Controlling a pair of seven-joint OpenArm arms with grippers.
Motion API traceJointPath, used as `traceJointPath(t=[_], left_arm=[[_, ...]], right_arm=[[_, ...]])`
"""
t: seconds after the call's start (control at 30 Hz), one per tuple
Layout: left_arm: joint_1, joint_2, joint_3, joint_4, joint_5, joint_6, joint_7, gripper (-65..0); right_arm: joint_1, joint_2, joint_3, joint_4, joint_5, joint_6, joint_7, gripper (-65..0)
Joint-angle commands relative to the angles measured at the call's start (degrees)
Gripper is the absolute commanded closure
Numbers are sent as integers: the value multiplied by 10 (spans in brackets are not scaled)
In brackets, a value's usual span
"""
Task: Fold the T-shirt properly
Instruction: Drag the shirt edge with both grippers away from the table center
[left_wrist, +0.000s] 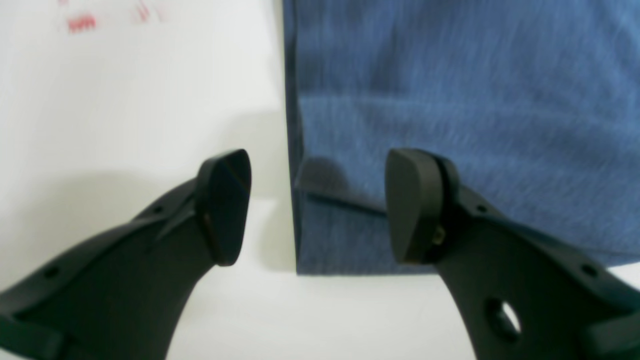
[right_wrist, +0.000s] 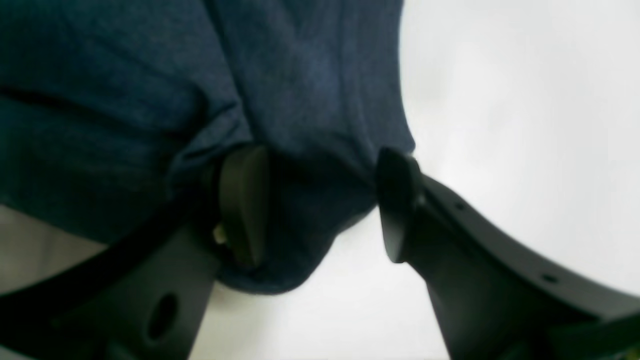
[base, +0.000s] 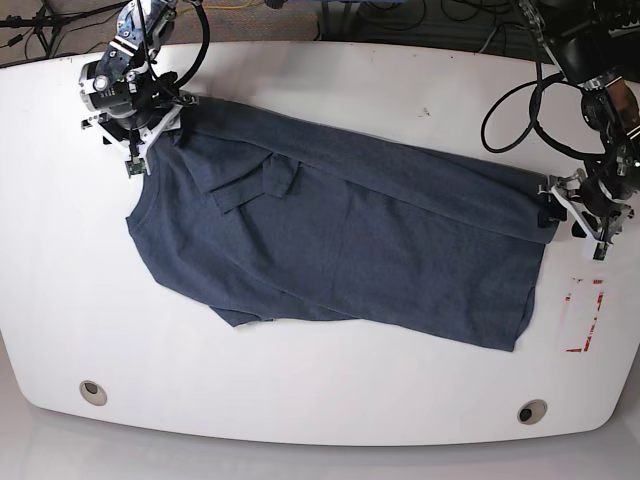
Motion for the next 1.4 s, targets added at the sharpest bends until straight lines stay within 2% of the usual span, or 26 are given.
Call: traceJointPath(t=[0.0, 0.47, 0.77, 0.93, 1.23, 1.3, 1.37], left_arm=[[-6, -10, -2, 9, -5, 0, -32, -399], [-19, -10, 3, -59, -3, 1, -68, -401], [-18, -17, 33, -108, 0, 5, -110, -399], [-18, -19, 34, -140, 34, 26, -119, -400], [-4, -18, 33, -151, 62, 26, -119, -396], [1, -18, 33, -151, 62, 26, -119, -379], [1, -18, 33, -151, 63, 25, -118, -315]], right_arm=[[4, 0, 1, -13, 5, -1, 29, -335], [6, 0, 1, -78, 5, -1, 74, -335], [3, 0, 1, -101, 5, -1, 92, -335], [4, 0, 1, -101, 5, -1, 92, -335], [5, 3, 1, -99, 5, -1, 92, -335], [5, 4, 1, -99, 5, -1, 92, -335], [6, 4, 0, -99, 5, -1, 92, -333]])
